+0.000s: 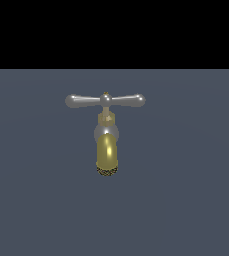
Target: Turn on the faucet by rotating a designated handle.
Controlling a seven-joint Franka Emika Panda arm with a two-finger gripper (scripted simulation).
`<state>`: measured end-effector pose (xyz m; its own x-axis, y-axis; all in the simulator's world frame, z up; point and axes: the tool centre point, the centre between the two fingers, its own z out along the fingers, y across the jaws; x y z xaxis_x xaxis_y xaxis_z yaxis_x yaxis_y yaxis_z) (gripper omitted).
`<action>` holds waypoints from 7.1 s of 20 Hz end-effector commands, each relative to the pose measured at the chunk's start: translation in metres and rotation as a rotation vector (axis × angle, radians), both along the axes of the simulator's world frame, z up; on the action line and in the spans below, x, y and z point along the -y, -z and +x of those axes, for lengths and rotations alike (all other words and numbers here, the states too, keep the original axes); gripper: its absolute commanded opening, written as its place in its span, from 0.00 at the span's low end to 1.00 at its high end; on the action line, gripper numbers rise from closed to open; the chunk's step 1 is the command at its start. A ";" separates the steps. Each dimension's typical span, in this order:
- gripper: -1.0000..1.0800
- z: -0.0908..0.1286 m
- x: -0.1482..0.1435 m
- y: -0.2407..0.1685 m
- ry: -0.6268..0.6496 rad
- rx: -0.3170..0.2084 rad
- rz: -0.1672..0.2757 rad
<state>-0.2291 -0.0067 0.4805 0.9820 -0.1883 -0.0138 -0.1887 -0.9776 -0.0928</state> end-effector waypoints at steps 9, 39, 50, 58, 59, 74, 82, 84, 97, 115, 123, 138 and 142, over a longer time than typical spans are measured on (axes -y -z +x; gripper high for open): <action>0.00 0.059 -0.019 0.028 0.192 -0.049 0.073; 0.00 0.220 -0.103 0.195 0.951 -0.173 0.023; 0.00 0.254 -0.128 0.257 1.197 -0.113 -0.050; 0.00 0.266 -0.138 0.279 1.282 -0.072 -0.074; 0.00 0.266 -0.138 0.280 1.287 -0.070 -0.075; 0.00 0.249 -0.140 0.283 1.295 -0.065 -0.078; 0.00 0.228 -0.140 0.283 1.295 -0.065 -0.078; 0.00 0.223 -0.140 0.283 1.295 -0.065 -0.078; 0.00 0.189 -0.140 0.283 1.296 -0.065 -0.078; 0.00 0.157 -0.115 0.283 1.299 -0.061 -0.076; 0.00 0.140 -0.100 0.282 1.298 -0.062 -0.076; 0.00 0.115 -0.084 0.282 1.277 -0.062 -0.077; 0.00 0.114 -0.059 0.282 1.282 -0.063 -0.077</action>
<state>-0.1159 0.0744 0.1987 0.1272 -0.9919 -0.0001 -0.9919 -0.1272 -0.0033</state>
